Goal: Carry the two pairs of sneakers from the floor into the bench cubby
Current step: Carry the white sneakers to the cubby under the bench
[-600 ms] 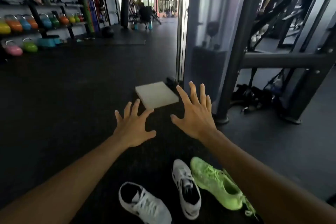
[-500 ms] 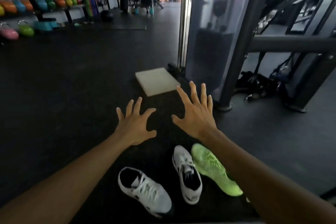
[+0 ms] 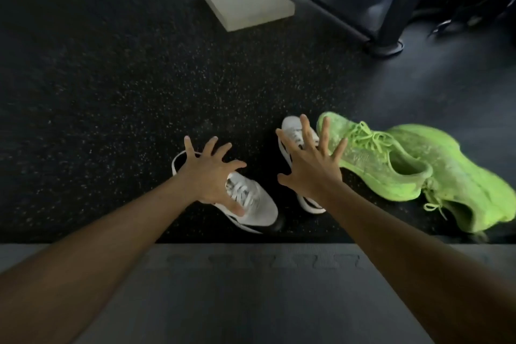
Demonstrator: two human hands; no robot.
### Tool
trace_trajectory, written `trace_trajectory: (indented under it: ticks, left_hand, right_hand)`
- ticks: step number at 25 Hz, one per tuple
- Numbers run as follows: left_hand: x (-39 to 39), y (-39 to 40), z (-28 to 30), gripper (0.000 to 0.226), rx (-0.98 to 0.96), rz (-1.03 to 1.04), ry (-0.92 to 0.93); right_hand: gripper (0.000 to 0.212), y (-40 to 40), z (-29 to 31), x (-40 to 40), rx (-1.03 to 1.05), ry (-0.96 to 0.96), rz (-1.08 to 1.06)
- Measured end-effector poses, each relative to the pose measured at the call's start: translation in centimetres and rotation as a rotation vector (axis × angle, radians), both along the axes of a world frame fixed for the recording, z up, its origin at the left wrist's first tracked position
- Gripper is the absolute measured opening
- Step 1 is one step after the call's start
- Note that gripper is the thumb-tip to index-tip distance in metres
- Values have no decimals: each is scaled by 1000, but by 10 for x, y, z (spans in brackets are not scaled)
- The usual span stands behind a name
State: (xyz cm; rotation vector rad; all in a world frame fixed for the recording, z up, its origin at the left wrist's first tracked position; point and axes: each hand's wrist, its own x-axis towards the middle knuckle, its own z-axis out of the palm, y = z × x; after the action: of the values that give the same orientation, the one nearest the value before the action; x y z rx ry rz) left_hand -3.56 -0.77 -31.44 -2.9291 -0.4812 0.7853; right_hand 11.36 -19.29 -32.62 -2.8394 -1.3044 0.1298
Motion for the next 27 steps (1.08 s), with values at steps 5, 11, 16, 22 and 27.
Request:
trace_trajectory:
  ticks: [5,11,16,22,27]
  left_hand:
    - [7,8,15,101,-95,-88,128]
    - [-1,9,10,82,-77,178,-7]
    - [9,-7,3,84,-130,597,-228]
    - [24,-22,-1,100,-228,676,-162]
    - [9,-20,-3,113,-320,585,-153]
  right_hand:
    - [89,-5,-20,-1,-124,111,-64]
    - [77,-8,-10,-4,-77,150,-107]
    - [72,-3,-14,-22,-28,122,-155]
    - [75,-10,-11,-24,18,185,-142]
    - [88,-18,-8,-26,24,288,-191]
